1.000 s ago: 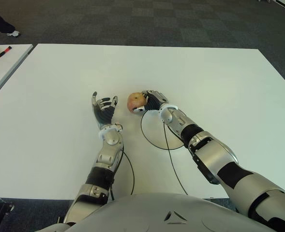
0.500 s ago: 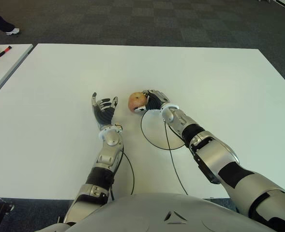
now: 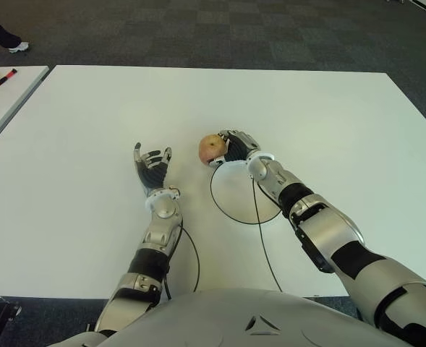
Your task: Put the apples into the plate.
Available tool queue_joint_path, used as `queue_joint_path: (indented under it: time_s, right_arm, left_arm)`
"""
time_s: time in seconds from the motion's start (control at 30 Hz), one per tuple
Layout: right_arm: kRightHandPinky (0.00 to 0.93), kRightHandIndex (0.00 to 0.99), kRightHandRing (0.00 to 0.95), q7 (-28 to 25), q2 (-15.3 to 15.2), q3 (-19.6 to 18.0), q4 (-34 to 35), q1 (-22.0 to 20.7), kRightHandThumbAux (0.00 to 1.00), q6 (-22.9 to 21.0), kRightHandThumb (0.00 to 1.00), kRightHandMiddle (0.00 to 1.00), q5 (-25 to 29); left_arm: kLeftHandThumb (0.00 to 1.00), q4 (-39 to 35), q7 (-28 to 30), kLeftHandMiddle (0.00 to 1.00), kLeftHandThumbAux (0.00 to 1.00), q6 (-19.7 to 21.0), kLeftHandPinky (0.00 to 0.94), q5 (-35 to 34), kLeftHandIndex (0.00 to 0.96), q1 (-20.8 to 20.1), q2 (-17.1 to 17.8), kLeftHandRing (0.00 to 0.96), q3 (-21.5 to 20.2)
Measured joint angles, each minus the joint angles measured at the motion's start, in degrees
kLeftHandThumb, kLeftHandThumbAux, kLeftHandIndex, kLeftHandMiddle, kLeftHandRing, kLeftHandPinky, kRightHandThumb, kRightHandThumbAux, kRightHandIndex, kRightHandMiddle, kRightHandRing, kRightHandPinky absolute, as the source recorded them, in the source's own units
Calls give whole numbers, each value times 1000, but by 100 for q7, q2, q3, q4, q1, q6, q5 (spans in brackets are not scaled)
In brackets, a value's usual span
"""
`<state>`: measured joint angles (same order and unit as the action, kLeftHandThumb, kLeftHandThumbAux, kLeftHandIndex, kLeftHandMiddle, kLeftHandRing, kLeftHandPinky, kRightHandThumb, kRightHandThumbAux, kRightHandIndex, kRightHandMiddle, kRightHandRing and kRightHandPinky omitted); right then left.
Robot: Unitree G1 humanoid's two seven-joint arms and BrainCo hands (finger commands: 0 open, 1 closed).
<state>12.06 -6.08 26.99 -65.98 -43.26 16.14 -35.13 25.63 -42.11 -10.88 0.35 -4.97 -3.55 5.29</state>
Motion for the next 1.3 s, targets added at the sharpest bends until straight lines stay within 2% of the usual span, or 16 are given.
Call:
queue_joint_path:
  time_s: [0.5,0.77,1.3]
  right_arm:
    - [687,360,569,-175,-177,-149,466,2,668,5,942,467,75]
    - [658,363,564,-272,-212,-251,728,8,667,4,942,467,163]
    - [662,367,561,-388,-288,-335,948,32,666,2,942,464,168]
  left_arm:
    - [156,37,0,395,680,-92,446,19,103,-120,3,440,4]
    - [152,67,0,393,674,-92,451,34,103,-125,4,443,8]
    - [139,151,1,398,679,-93,450,47,109,-169,4,449,5]
